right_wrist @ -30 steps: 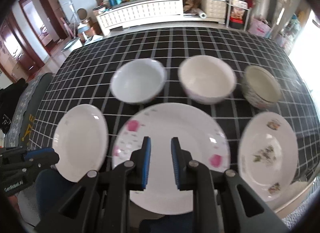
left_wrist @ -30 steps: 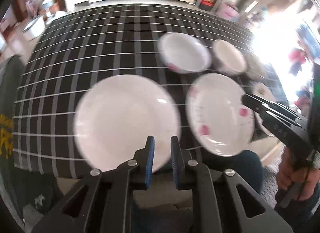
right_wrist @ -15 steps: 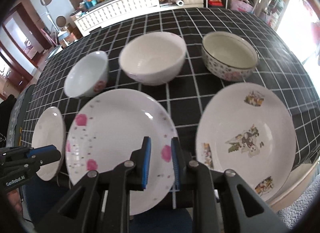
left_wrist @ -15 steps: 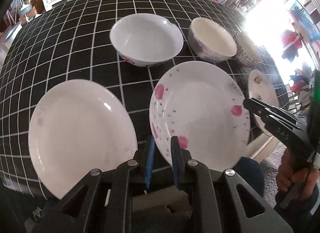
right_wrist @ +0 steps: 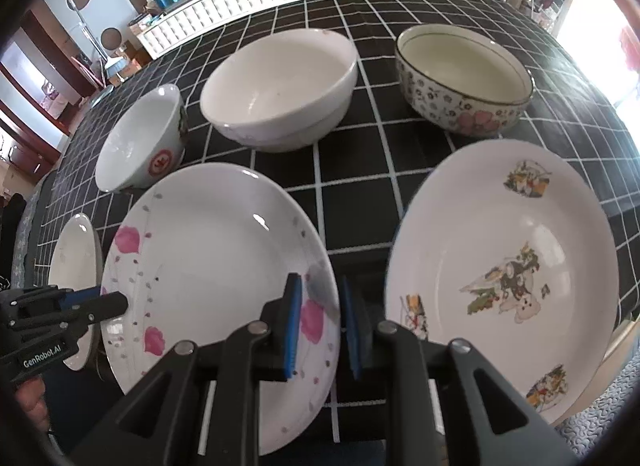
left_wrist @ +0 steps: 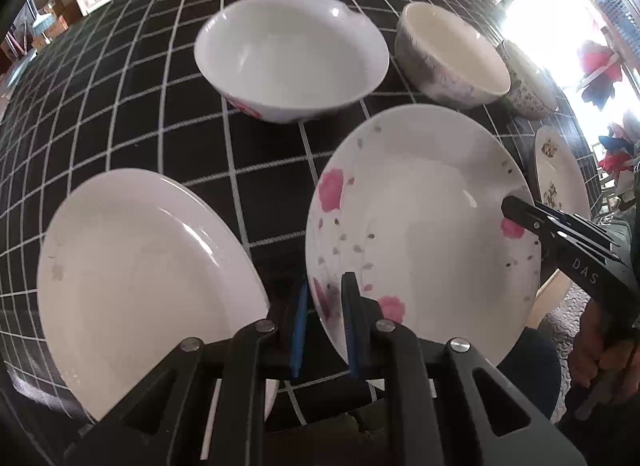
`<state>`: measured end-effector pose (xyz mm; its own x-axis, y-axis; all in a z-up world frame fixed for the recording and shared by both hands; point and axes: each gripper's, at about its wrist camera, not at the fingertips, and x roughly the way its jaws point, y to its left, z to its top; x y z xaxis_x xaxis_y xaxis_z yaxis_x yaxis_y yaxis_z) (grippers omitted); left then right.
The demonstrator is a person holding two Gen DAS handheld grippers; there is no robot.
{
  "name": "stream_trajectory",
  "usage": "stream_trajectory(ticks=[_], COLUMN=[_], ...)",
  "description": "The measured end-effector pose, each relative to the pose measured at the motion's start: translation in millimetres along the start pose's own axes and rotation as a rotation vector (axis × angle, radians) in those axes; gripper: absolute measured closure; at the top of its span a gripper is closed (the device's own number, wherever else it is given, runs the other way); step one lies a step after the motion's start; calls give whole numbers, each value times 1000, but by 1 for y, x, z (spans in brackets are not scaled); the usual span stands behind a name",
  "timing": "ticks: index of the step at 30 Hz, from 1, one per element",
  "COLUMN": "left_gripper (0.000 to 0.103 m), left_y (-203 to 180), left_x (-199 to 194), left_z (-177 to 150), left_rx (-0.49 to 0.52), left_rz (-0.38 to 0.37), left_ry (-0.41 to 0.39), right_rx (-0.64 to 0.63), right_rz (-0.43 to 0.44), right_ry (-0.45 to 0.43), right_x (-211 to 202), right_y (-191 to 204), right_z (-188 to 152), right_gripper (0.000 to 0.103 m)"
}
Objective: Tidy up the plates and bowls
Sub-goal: 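Grasp the rim of the pink-flower plate with the right tool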
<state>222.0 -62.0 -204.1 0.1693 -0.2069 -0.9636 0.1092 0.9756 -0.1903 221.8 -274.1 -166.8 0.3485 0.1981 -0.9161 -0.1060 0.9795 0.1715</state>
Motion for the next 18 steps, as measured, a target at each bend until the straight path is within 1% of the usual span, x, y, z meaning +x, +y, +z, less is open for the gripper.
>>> stream_trajectory(ticks=[2,3,7,9,11,12,15,18], left_gripper=[90,90,91,91,90,91,91,90], left_y=[1,0,1,-1,-3,-4,-5,-3], left_x=[2,2,2,3,2,1,-8,-20], left_z=[-2,-2,-2,-1,-3,-4,-9,-14], left_rx=[-3,-2,-1,3,6,2,-1,-7], left_rz=[-4,-2,1,12,31,29,15,21], left_ry=[0,-4,-11,-12,-5,-3,-10,-27], right_rx=[-7,-6,-4,14,53,60,54,52], right_rz=[-12,-8,-23,-9,31,37,22,26], right_ry=[-1,-3,-6,-6,9,12,-8,-21], right_x=[1,0,-1,0,-1,-1,-12,-22], right_y=[0,0,3,-3,-9,-9,-5,-1], right_z=[-2,-3,-5,-3,-3,-3,-6,-6], right_gripper=[80,83,83,83,83,83,83,83])
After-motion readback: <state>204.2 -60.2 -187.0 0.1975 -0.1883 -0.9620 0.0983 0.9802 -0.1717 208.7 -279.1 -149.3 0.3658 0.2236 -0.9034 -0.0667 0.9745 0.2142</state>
